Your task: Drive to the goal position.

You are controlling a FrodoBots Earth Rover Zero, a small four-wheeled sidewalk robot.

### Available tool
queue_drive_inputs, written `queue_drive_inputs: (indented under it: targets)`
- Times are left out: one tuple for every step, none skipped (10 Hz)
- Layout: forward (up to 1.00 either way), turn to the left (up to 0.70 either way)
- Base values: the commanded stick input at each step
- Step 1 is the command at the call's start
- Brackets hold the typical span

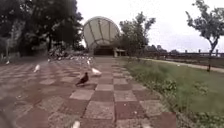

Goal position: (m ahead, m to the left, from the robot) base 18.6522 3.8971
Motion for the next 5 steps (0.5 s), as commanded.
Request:
queue_drive_inputs:
  targets:
    - [0.70,0.00]
    - [0.70,0.00]
    - [0.70,0.00]
    - [0.70,0.00]
    - [0.70,0.00]
